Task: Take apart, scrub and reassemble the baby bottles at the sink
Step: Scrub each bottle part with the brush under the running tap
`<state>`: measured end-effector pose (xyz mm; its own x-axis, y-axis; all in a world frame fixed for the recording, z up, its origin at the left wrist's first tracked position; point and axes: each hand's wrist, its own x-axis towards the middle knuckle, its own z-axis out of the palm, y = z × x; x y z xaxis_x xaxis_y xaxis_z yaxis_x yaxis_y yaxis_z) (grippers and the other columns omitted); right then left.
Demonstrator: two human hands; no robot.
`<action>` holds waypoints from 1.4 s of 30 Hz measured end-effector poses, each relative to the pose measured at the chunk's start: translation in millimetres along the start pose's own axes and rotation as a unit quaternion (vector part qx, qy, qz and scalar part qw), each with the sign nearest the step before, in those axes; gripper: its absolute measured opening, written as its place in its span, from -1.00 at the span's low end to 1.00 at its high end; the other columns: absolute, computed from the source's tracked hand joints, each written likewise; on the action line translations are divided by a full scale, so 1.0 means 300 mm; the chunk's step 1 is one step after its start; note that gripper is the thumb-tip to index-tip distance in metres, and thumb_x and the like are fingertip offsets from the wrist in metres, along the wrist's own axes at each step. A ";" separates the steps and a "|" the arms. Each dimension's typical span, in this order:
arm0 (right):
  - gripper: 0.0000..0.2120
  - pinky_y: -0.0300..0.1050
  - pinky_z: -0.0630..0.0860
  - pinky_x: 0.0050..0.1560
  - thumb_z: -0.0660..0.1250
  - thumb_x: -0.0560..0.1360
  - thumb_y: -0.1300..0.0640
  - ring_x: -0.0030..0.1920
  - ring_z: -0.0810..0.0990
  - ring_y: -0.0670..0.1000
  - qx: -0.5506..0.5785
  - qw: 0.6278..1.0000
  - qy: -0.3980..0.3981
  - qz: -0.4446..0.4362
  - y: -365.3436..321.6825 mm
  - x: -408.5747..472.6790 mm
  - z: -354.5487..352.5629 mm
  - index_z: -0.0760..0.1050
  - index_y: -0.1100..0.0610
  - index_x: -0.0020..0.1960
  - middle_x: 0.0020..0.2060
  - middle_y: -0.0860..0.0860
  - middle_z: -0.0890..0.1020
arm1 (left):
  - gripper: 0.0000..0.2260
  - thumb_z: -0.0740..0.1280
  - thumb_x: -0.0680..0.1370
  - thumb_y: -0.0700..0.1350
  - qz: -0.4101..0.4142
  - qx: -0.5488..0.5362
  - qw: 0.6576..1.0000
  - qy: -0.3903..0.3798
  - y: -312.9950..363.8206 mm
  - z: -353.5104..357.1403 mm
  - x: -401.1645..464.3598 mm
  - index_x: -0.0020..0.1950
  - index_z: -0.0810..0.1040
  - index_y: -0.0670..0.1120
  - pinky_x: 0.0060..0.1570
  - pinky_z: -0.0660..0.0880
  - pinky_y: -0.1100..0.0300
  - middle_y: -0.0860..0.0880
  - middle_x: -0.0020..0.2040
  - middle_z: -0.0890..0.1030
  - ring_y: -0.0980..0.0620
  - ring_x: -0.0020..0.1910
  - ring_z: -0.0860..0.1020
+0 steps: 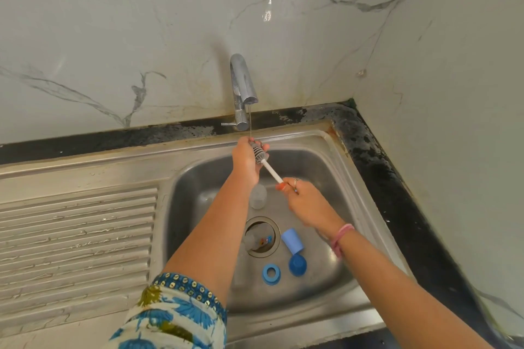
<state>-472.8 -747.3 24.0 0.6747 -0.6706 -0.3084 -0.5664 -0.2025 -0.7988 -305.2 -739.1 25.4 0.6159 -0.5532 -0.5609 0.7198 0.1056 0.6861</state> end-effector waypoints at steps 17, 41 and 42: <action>-0.78 -0.32 0.12 -0.66 0.15 0.64 -0.02 -0.58 0.15 -0.16 0.400 0.882 -0.192 0.159 -0.008 0.005 -0.026 0.49 0.07 -0.04 -0.50 -0.09 0.28 | -0.76 0.19 0.64 -0.04 -0.023 0.036 0.994 -0.101 0.010 -0.047 -0.016 -0.20 0.43 -0.07 0.13 0.47 0.09 0.01 -0.35 0.50 0.09 -0.31 0.62; -0.69 -0.22 0.31 -0.48 0.11 0.65 -0.07 -0.46 0.35 -0.11 0.140 0.987 -0.055 0.062 0.111 -0.043 -0.008 0.56 0.07 0.04 -0.40 -0.05 0.43 | -0.71 0.27 0.61 0.06 -0.023 -0.034 0.999 -0.027 0.015 -0.073 0.027 -0.19 0.42 -0.12 -0.18 0.59 0.10 -0.03 -0.41 0.45 0.08 -0.49 0.48; -0.69 -0.25 0.28 -0.52 0.14 0.64 -0.07 -0.48 0.32 -0.12 0.227 0.966 -0.097 0.079 0.110 -0.049 -0.025 0.58 0.08 0.06 -0.42 -0.06 0.43 | -0.73 0.28 0.59 0.06 -0.025 -0.046 0.998 -0.044 0.011 -0.081 0.025 -0.18 0.44 -0.11 -0.17 0.60 0.10 -0.01 -0.42 0.47 0.08 -0.47 0.50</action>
<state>-505.1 -749.5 6.1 0.6975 -0.5126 -0.5008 -0.4331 0.2552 -0.8645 -290.3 -722.6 12.3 0.5506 -0.6298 -0.5479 0.7776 0.1484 0.6109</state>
